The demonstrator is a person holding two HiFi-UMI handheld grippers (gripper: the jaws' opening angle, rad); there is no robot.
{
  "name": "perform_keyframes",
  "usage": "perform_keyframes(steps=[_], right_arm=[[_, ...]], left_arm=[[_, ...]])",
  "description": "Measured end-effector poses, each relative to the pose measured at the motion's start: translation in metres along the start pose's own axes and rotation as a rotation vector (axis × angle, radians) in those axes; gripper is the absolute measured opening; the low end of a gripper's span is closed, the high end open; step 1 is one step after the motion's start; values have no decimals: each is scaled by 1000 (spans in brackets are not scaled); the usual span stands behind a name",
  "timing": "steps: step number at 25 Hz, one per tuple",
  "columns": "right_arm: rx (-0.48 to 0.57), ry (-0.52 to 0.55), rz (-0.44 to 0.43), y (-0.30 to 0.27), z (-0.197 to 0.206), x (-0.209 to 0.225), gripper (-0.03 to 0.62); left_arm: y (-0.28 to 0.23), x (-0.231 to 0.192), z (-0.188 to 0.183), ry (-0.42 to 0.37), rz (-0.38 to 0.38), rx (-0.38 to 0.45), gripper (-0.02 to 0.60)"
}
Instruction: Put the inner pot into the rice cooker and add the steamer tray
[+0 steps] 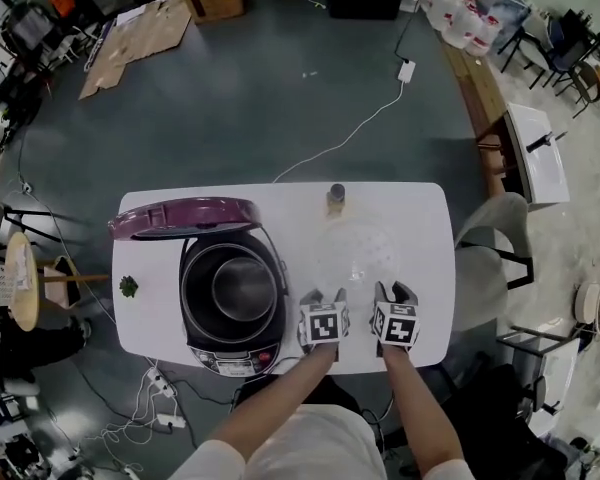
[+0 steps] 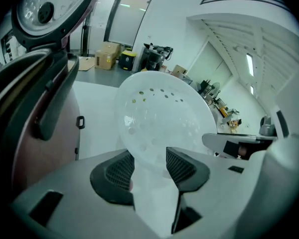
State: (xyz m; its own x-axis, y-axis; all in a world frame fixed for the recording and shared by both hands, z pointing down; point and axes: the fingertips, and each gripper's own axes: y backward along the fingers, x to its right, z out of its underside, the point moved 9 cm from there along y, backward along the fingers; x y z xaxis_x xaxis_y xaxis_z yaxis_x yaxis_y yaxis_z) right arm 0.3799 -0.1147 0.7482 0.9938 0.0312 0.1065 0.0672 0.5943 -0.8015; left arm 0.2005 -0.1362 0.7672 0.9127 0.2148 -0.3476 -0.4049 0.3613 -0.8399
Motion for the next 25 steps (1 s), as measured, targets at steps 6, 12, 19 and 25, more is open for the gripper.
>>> perform_keyframes(steps=[6,12,19,25], right_arm=[[86,-29,16,38,-12,3,150],[166,-46,23,78,-17,-6,150],[244,-50,23,110,-32,-22,149],[297,-61,10,134,-37,-41,150]], left_arm=[[27,18,-14,-64,45,64,213],[63,29,-17,-119,67,118,213],[99,31,-32,-158,77,182,212],[129,26,-39,-201,69,220,209]])
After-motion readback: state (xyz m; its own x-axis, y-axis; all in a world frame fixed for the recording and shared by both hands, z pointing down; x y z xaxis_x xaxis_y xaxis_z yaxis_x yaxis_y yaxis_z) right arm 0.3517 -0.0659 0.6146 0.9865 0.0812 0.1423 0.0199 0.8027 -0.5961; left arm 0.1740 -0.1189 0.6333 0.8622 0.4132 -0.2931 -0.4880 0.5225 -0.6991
